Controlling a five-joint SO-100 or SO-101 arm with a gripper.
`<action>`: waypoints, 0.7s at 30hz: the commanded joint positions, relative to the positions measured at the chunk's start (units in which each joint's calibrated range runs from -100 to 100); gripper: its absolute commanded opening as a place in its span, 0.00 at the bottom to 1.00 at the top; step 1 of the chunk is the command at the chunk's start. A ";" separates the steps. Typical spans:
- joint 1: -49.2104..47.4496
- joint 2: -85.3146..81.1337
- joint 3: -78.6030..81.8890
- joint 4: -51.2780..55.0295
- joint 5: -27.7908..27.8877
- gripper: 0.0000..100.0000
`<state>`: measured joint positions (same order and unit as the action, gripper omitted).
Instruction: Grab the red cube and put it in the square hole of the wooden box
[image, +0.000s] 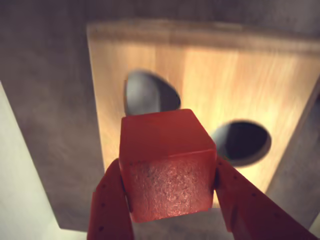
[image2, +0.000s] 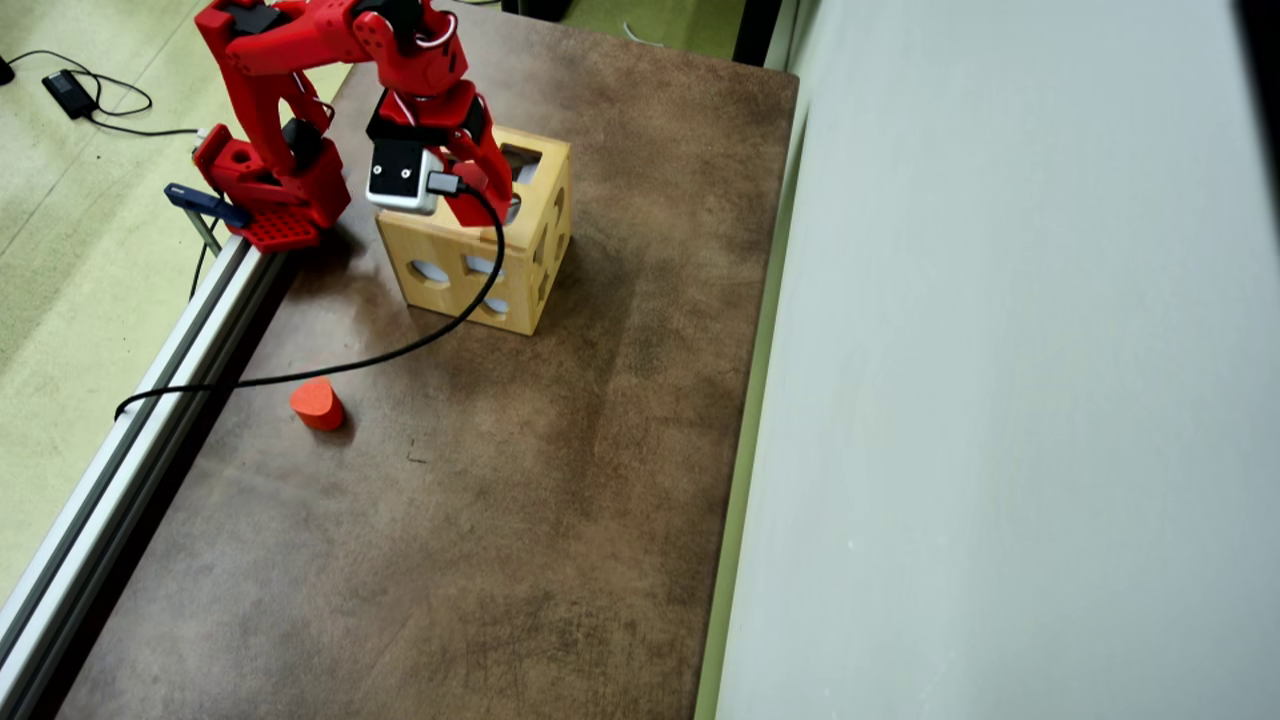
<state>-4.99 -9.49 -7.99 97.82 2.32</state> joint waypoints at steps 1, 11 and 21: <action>-4.29 -4.65 0.12 0.33 -1.76 0.02; -4.74 -0.66 -0.51 0.33 -1.86 0.02; -4.81 5.46 -0.86 0.17 -1.86 0.02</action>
<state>-9.45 -4.58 -7.27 97.82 0.56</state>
